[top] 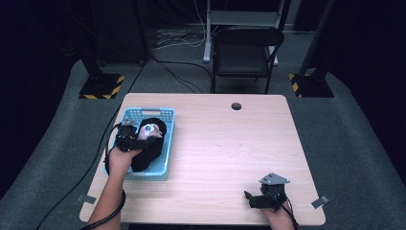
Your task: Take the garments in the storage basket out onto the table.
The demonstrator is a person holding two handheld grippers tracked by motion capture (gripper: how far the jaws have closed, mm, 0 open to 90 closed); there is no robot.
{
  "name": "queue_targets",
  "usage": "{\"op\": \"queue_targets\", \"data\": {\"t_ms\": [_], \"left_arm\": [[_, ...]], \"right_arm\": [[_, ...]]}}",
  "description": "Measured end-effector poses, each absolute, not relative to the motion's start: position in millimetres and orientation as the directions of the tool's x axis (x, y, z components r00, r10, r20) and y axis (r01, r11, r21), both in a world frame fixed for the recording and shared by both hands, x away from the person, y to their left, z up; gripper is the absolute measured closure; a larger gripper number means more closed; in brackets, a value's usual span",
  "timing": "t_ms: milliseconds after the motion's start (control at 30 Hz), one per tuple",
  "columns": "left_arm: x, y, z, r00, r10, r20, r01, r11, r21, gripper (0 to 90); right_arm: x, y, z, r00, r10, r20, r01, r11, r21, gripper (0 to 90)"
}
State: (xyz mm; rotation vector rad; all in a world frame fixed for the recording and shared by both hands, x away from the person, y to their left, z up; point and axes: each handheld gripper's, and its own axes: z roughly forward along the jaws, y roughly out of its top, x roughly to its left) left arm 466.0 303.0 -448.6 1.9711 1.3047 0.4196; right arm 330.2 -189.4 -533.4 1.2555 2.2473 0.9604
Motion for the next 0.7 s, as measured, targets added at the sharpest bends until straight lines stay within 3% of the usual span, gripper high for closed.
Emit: {"op": "queue_targets", "data": {"t_ms": [700], "left_arm": [[447.8,299.5,-428.5,0.465,0.879,-0.106,0.603,-0.227,0.765,41.4]], "right_arm": [[330.3,-189.4,-533.4,-0.526,0.850,-0.006,0.584,0.366,0.724,3.1]]}}
